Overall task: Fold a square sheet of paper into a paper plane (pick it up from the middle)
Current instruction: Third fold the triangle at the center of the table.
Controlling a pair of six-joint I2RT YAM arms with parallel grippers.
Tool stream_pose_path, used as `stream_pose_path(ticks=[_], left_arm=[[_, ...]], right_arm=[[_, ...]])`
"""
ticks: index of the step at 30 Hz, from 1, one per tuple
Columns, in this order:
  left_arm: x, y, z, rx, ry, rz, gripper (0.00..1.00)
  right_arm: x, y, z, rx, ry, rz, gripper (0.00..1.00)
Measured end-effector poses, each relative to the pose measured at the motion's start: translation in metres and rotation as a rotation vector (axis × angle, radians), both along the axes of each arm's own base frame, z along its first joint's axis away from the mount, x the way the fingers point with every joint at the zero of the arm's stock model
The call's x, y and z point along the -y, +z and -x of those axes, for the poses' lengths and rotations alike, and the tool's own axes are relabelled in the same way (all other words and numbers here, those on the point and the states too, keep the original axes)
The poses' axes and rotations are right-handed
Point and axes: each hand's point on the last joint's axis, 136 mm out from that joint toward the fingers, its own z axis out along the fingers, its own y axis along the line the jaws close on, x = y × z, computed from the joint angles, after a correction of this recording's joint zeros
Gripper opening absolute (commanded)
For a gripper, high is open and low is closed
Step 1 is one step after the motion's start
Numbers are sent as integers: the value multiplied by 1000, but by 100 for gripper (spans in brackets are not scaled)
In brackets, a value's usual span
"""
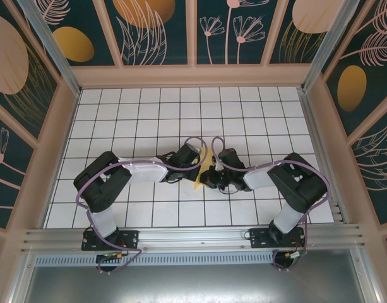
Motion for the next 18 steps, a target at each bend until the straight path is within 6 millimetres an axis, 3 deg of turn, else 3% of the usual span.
stream_pose_path(ticks=[4,10,14,18], left_arm=[[0,0,0,0,0,0,0],[0,0,0,0,0,0,0],[0,0,0,2,-1,-1,0],[0,0,0,3,-5,-3,0]], right_arm=[[4,11,-6,21,-13,-9,0],[14,32,-34,97,-59,-42,0],[15,28,-40,89,-55,-40,0],[16,10,-38,61,-43,-12,0]])
